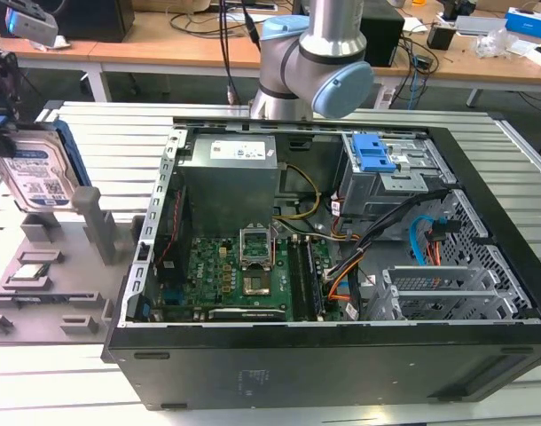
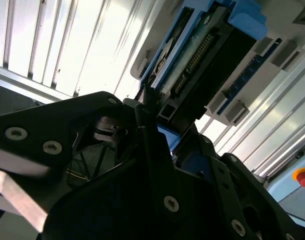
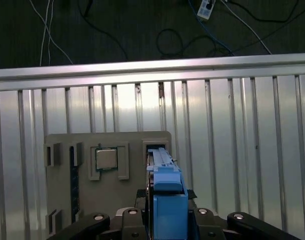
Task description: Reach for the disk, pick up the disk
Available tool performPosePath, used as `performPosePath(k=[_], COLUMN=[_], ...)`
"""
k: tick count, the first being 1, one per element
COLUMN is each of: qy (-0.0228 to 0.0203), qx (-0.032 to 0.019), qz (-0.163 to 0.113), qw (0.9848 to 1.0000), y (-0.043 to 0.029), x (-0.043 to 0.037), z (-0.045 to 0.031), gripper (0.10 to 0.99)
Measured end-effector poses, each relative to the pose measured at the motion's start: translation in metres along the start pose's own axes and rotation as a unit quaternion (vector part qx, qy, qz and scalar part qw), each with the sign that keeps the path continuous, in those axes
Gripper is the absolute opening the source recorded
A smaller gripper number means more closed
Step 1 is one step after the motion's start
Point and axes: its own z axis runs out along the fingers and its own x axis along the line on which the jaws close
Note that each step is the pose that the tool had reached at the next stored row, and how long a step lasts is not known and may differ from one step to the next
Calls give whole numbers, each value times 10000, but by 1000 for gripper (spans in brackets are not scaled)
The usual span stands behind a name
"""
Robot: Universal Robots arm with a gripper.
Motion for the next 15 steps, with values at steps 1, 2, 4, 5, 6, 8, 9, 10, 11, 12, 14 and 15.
performPosePath(k=[1,2,4,5,6,8,9,10,11,12,14,15], qy=[0,0,0,0,0,0,0,0,0,0,0,0], qx=[0,0,-1,-1,0,0,0,0,0,0,0,0], qz=[0,0,0,0,0,0,0,0,0,0,0,0], qw=[10000,10000,10000,10000,10000,10000,10000,10000,10000,10000,10000,10000], y=[0,0,1,2,3,4,4,4,5,5,6,7], x=[0,-1,-2,-3,-3,-4,-4,-4,-5,-5,-6,-6], z=[-18,-45,-100,-150,-200,-263,-283,-313,-341,-361,-416,-438], gripper=[369,369,369,369,369,369,369,369,369,369,369,369])
